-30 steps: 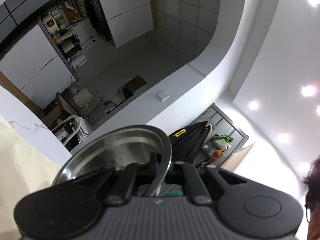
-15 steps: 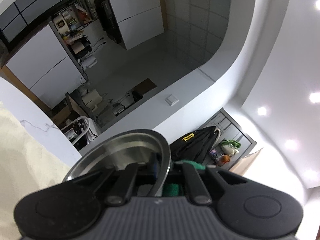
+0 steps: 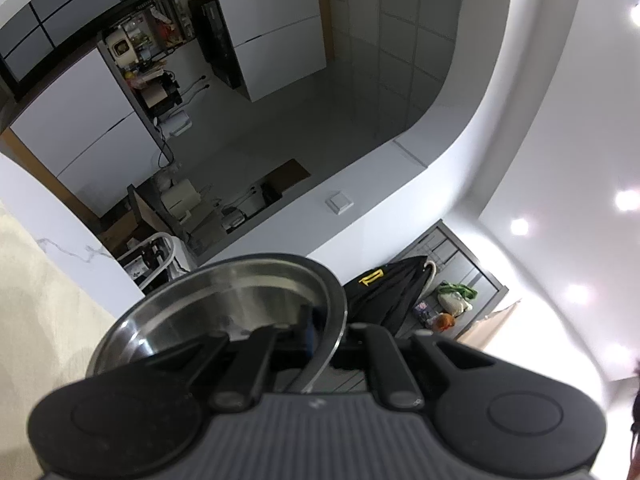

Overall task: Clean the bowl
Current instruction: 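Keep scrubbing the bowl bottom with the pad while the left gripper turns the bowl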

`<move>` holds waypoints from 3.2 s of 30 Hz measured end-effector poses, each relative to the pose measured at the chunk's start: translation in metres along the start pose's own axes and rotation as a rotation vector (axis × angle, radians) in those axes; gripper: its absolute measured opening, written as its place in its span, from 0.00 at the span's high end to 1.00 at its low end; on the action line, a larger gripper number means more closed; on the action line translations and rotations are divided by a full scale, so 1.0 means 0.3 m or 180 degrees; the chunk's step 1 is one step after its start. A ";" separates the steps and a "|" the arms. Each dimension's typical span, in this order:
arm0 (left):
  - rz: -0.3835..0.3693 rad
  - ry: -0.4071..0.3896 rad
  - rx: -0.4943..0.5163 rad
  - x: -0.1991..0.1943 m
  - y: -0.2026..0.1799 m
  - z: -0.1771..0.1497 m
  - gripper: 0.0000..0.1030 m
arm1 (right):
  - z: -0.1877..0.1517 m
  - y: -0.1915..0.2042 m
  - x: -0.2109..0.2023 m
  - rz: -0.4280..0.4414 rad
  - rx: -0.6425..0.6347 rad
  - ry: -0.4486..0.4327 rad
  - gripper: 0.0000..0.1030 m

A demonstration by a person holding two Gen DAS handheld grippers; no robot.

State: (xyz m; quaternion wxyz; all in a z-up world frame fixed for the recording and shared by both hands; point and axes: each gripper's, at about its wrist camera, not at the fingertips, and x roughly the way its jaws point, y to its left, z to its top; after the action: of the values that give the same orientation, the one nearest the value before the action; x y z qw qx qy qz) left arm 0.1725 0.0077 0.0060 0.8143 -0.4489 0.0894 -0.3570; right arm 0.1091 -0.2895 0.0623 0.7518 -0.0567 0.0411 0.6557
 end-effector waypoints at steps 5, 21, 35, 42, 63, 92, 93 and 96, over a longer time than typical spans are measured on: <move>-0.0051 -0.0030 0.0032 -0.015 -0.014 0.003 0.93 | -0.042 0.016 0.068 -0.0099 -0.0148 0.0470 0.92; 0.0020 0.0010 0.0078 -0.017 -0.008 -0.002 0.93 | -0.080 -0.112 0.037 -0.1020 0.0208 0.0673 0.92; 0.0249 0.0164 0.0159 0.012 0.008 -0.008 0.93 | -0.059 -0.074 -0.047 -0.1252 0.0231 0.0411 0.92; 0.0402 0.0248 0.0231 0.019 0.012 -0.006 0.95 | -0.038 -0.057 -0.086 -0.1102 0.0139 0.0163 0.92; 0.0359 0.0188 0.0243 -0.001 -0.019 0.001 0.94 | -0.052 0.012 -0.004 -0.0528 -0.0418 0.0717 0.92; 0.0540 0.0286 0.0287 0.011 0.005 -0.008 0.95 | -0.027 0.022 0.007 -0.1056 -0.0529 0.0765 0.92; 0.0536 0.0280 0.0295 0.009 0.004 -0.007 0.95 | -0.026 0.028 0.009 -0.1030 -0.0538 0.0767 0.92; 0.0542 0.0272 0.0313 0.008 -0.002 -0.005 0.95 | -0.029 0.042 0.013 -0.0957 -0.0544 0.0788 0.92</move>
State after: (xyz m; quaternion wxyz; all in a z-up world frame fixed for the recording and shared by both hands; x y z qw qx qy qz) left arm 0.1732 0.0049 0.0061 0.8581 -0.3836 0.1443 -0.3093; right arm 0.0974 -0.2851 0.0529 0.8228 -0.2059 0.0683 0.5253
